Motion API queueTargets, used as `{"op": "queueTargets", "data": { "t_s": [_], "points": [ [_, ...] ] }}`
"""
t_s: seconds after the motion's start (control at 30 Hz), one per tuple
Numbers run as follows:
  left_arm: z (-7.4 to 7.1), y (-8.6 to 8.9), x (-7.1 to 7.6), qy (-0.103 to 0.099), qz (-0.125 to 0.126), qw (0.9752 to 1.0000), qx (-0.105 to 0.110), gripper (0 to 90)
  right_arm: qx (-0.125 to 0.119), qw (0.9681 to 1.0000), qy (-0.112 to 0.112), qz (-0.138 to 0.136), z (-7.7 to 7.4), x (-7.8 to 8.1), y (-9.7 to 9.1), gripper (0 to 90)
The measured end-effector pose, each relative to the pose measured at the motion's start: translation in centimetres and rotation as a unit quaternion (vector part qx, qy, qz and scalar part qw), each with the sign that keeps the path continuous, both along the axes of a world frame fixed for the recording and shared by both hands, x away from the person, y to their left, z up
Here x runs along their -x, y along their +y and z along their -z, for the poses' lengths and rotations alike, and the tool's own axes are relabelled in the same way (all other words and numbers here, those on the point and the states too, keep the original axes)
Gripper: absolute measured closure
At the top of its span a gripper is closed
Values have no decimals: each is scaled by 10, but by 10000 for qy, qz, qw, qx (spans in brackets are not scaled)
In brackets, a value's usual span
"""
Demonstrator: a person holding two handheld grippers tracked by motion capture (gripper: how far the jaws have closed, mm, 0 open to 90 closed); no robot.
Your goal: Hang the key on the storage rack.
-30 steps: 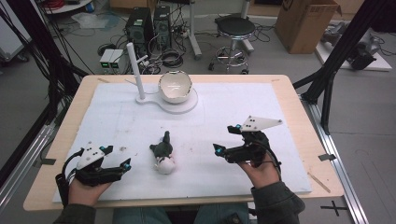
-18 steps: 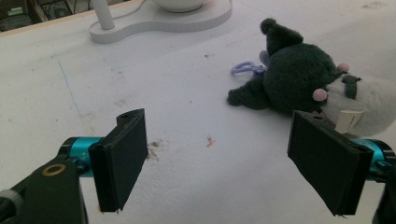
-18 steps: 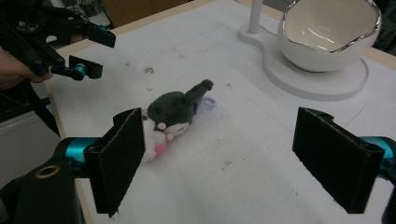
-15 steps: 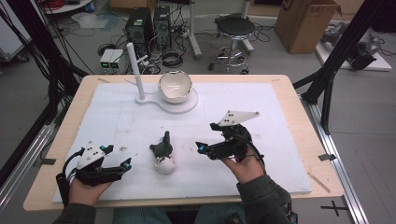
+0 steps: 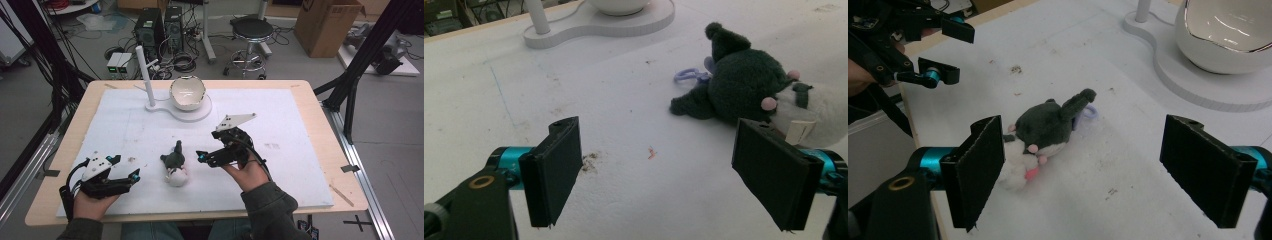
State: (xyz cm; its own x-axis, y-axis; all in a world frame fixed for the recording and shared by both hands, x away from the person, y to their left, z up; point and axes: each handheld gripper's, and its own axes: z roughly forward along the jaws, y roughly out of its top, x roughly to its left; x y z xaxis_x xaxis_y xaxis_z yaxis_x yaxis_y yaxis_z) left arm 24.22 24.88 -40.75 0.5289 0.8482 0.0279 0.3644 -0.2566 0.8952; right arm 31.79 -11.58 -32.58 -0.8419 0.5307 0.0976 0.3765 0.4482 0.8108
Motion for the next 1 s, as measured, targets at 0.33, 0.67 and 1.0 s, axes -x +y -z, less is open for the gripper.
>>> {"op": "queueTargets", "data": {
  "t_s": [0.33, 0.67, 1.0],
  "points": [
    [0, 0, -1, -16, 1, 10000, -4, 205, 82, 9998, 141, -140, 9, -6, 21, 174],
    [0, 0, -1, -16, 3, 10000, 1, 204, 121, 9994, 246, -208, 20, -9, 38, 172],
    [0, 0, -1, -39, -23, 10000, 21, 204, 186, 9981, 550, -186, 42, -13, 57, 149]
  ]
}}
